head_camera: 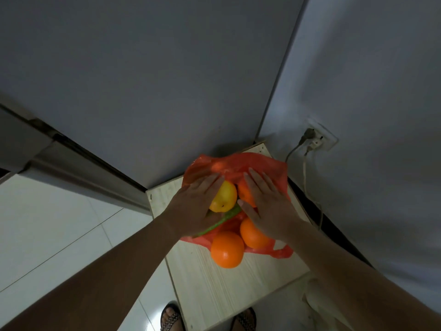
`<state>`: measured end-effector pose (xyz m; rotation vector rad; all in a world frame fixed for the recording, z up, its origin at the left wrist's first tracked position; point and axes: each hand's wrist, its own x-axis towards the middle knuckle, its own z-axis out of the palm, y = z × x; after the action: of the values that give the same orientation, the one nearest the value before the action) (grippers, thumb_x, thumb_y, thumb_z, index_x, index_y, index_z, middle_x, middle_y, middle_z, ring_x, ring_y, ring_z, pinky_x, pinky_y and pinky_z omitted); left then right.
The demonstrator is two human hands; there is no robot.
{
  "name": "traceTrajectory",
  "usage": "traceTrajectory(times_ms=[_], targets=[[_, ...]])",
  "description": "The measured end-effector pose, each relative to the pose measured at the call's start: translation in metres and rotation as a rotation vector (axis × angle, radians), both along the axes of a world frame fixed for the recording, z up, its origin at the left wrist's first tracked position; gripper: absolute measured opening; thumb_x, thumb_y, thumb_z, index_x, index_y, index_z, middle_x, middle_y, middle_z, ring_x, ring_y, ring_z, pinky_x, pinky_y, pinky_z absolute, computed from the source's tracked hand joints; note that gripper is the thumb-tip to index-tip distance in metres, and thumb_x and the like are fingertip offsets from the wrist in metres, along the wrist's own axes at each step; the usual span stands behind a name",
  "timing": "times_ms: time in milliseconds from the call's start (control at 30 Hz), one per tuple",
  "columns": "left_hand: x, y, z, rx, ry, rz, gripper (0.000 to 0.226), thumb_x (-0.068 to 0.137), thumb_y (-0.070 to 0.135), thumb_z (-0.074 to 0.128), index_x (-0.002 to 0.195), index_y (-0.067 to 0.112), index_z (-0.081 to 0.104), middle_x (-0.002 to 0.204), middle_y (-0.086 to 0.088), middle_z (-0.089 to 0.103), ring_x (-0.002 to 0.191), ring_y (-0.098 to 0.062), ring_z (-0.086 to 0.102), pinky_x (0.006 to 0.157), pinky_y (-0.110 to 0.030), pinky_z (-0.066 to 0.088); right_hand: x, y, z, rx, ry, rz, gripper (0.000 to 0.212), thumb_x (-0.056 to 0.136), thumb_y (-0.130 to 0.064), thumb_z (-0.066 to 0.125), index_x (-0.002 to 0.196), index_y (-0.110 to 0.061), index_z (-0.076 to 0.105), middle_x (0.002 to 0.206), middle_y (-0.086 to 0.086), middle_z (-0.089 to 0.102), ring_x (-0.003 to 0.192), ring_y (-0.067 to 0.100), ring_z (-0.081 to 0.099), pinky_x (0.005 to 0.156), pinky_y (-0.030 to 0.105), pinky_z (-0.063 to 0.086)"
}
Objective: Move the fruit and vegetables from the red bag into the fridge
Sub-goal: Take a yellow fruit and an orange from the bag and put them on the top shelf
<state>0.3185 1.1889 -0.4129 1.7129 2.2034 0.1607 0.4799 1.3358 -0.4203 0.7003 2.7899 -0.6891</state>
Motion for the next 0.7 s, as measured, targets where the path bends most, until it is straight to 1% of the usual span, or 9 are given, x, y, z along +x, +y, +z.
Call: traceTrajectory(times_ms=[100,167,233,367,433,500,567,633,700], targets=[[-0.006,0.004,-0.011,-0.034,-0.057,0.028,0.091,0.075,0.07,0.034,0.148,0.023,0.007,0.155,-0.003,0.02,0.14,-0.022,0.025,0.109,-0.043,0.034,-0.003,0.01,-0.005,-0.034,-0.001,0.009,0.083,0.079,-0.072,0.008,0.148,-0.028,-0.005,0.158,-0.004,-0.003,0.144,0.02,-0.003,0.116,0.039,0.007],[-0.01,0.005,-0.015,-0.048,-0.098,0.037,0.095,0.074,0.072,0.039,0.148,0.026,0.001,0.156,-0.001,0.016,0.142,-0.021,0.019,0.112,-0.042,0.03,-0.001,0.017,-0.006,-0.063,0.025,0.007,0.086,0.078,-0.076,0.013,0.148,-0.029,-0.003,0.158,-0.004,0.0,0.144,0.02,-0.001,0.115,0.04,0.01],[-0.014,0.006,-0.016,-0.04,-0.124,0.013,0.099,0.071,0.075,0.04,0.148,0.026,0.001,0.156,-0.002,0.016,0.143,-0.021,0.017,0.112,-0.044,0.029,0.001,0.022,-0.002,-0.087,0.022,0.018,0.089,0.076,-0.078,0.018,0.147,-0.03,-0.003,0.157,-0.005,0.001,0.144,0.019,0.001,0.115,0.041,0.015],[-0.019,0.006,-0.015,-0.002,-0.13,-0.029,0.1,0.069,0.075,0.045,0.148,0.026,0.005,0.155,-0.004,0.019,0.141,-0.023,0.021,0.11,-0.046,0.033,0.009,0.028,0.007,-0.039,0.032,0.064,0.089,0.076,-0.073,0.031,0.147,-0.034,-0.006,0.157,-0.004,-0.003,0.144,0.022,0.001,0.113,0.042,0.014],[-0.02,0.004,-0.011,0.07,-0.085,-0.048,0.097,0.071,0.068,0.055,0.147,0.028,0.01,0.153,-0.005,0.023,0.139,-0.024,0.027,0.107,-0.046,0.036,0.013,0.027,0.012,0.051,0.136,0.092,0.081,0.08,-0.064,0.042,0.147,-0.03,0.012,0.156,0.0,0.011,0.142,0.025,0.013,0.109,0.042,0.023],[-0.019,0.002,-0.004,0.176,-0.04,-0.092,0.087,0.075,0.056,0.061,0.146,0.026,0.02,0.148,-0.007,0.033,0.133,-0.025,0.037,0.102,-0.044,0.041,0.019,0.02,0.017,0.119,0.243,0.147,0.063,0.083,-0.051,0.049,0.137,-0.024,0.036,0.147,0.005,0.035,0.131,0.029,0.037,0.099,0.041,0.038],[-0.012,-0.002,0.001,0.291,-0.015,-0.175,0.067,0.081,0.045,0.057,0.139,0.021,0.034,0.138,-0.01,0.047,0.122,-0.026,0.049,0.092,-0.039,0.048,0.026,0.01,0.016,0.139,0.238,0.207,0.054,0.083,-0.047,0.047,0.13,-0.022,0.044,0.14,0.007,0.046,0.121,0.03,0.051,0.088,0.04,0.048],[-0.007,-0.007,-0.001,0.351,0.008,-0.259,0.053,0.083,0.037,0.052,0.13,0.017,0.041,0.128,-0.012,0.057,0.111,-0.026,0.058,0.083,-0.036,0.053,0.031,0.007,0.011,0.079,0.147,0.182,0.062,0.083,-0.053,0.041,0.138,-0.023,0.036,0.146,0.004,0.039,0.125,0.029,0.048,0.086,0.039,0.049],[-0.005,-0.01,-0.005,0.299,0.011,-0.263,0.055,0.081,0.036,0.052,0.132,0.017,0.041,0.131,-0.01,0.056,0.115,-0.025,0.056,0.085,-0.035,0.052,0.032,0.013,0.007,-0.022,0.074,0.087,0.076,0.081,-0.06,0.038,0.147,-0.029,0.015,0.155,-0.005,0.015,0.137,0.022,0.031,0.093,0.034,0.042]])
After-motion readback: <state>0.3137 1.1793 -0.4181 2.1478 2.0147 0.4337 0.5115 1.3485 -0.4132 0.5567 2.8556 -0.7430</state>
